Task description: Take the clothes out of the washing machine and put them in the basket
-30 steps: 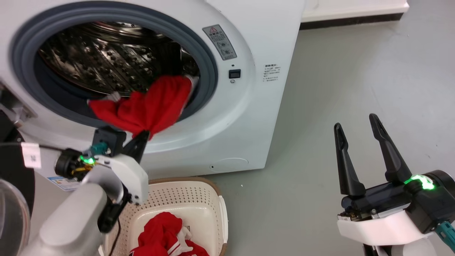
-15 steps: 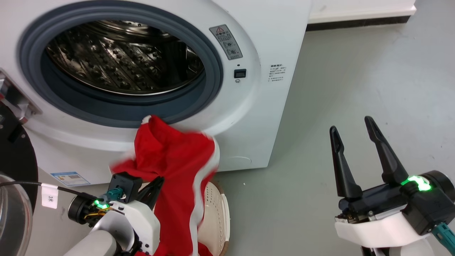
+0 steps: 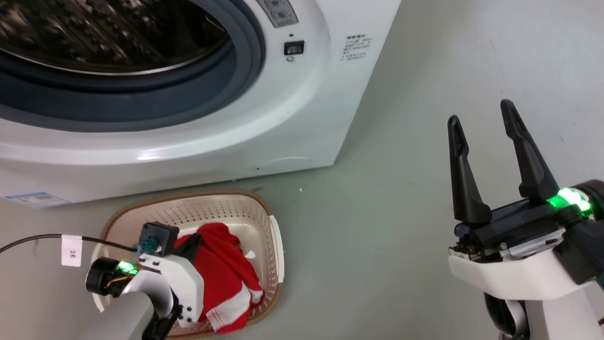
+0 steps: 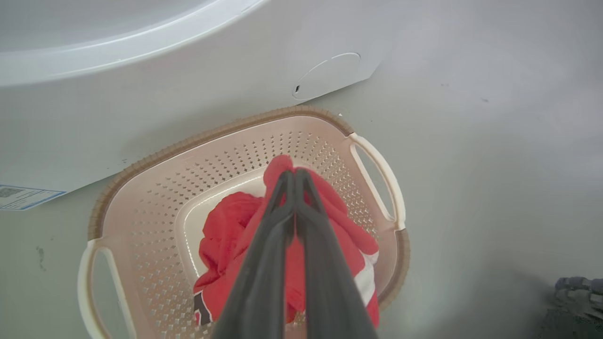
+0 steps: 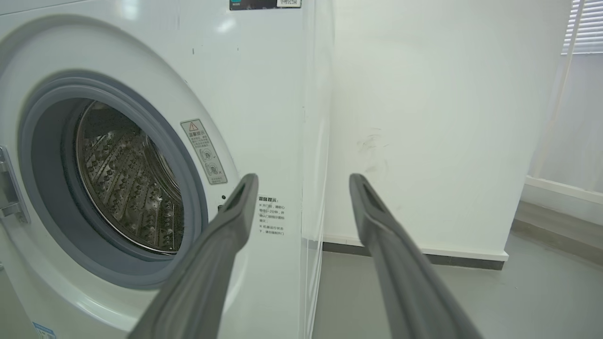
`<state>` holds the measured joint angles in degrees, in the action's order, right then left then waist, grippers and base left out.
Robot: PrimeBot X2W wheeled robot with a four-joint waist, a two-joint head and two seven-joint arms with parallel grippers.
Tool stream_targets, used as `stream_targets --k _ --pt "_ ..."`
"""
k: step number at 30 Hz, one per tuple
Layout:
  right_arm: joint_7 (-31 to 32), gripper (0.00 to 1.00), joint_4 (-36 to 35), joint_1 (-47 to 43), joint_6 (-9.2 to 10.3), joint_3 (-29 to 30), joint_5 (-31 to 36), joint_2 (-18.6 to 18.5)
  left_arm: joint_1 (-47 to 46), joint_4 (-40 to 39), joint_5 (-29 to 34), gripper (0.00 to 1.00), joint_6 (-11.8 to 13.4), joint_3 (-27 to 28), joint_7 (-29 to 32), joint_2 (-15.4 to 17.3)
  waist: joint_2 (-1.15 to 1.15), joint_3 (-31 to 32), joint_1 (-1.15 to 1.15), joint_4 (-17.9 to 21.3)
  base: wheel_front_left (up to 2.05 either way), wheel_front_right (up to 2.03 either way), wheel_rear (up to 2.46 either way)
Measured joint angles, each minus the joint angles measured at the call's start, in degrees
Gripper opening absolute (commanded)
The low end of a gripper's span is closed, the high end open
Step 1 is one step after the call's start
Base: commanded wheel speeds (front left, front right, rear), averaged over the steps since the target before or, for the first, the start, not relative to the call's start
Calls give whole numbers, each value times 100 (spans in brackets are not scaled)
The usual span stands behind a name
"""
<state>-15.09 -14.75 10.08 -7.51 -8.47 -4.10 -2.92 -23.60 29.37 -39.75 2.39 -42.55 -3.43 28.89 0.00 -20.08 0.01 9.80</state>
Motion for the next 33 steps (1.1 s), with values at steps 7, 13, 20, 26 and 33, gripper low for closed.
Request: stream_targets --k 7,13,20,26,33 --pt "0 100 -116 338 0 1 -76 0 -593 1519 -143 0 -321 67 -156 -446 0 -686 0 209 0 0 0" --pt "0 100 -205 567 -1 40 -97 1 -1193 2595 -156 0 -502 35 -189 -816 0 -1280 0 321 0 0 0" --pt "0 100 -286 816 0 97 -85 1 -2076 3542 826 0 -494 -803 -255 -945 0 -1993 1 340 0 0 0" --pt "0 100 -364 1001 -1 177 -92 1 -2652 4058 1247 0 -579 -1214 -113 -1035 0 -2553 0 308 0 0 0" --pt "0 100 -394 1121 -1 237 -123 1 -2967 4295 1589 0 -622 -1602 103 -1059 0 -3024 0 293 0 0 0"
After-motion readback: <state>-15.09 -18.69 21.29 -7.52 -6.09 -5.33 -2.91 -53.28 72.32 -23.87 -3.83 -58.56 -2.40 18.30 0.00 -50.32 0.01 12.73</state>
